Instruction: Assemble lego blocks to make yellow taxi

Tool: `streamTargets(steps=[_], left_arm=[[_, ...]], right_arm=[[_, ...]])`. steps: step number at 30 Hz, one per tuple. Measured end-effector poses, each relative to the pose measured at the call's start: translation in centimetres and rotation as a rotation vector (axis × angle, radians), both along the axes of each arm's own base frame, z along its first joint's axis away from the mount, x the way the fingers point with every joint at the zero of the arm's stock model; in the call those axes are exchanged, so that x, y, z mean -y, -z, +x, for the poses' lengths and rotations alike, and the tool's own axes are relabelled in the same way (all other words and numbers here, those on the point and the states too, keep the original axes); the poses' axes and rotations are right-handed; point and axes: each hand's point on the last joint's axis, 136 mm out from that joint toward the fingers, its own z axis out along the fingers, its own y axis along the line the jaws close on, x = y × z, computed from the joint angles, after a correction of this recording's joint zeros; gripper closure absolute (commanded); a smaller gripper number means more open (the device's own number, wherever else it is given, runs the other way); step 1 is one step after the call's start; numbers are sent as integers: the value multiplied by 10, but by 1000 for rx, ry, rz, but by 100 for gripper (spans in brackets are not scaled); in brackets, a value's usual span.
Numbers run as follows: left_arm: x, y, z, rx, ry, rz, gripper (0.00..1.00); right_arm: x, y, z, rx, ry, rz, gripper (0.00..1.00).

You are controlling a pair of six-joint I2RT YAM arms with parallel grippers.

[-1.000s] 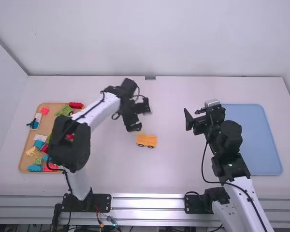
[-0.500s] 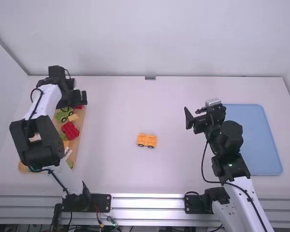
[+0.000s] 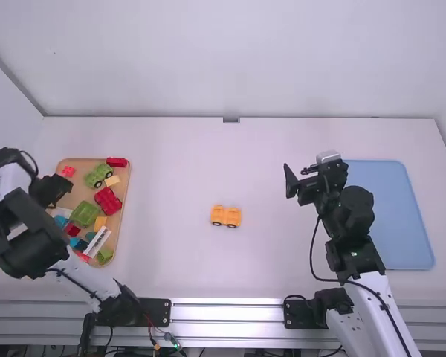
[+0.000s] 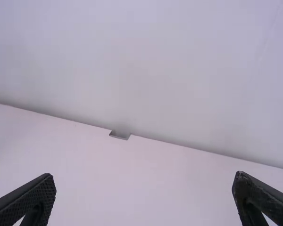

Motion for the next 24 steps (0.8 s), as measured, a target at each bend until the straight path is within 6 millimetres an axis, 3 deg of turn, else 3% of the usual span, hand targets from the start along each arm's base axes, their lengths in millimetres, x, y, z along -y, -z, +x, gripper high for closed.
streamTargets(steps=[5, 12, 15, 19, 24], left_arm=[[-18, 6, -54, 25, -432, -134, 1], [-39, 12, -97, 78, -740, -198, 2], [-41, 16, -103, 86, -768, -204, 9], [-39, 17, -103, 73, -796, -201, 8], [-33, 17, -89, 54, -802, -176, 8]], right_arm=[[0, -2, 0, 8, -2, -1, 1], [-1, 9, 6, -26, 0, -4, 1], [-2, 12, 10, -31, -1, -7, 1], [-3, 17, 18, -40, 0, -6, 1], [-9, 23, 24, -50, -12, -9, 1]])
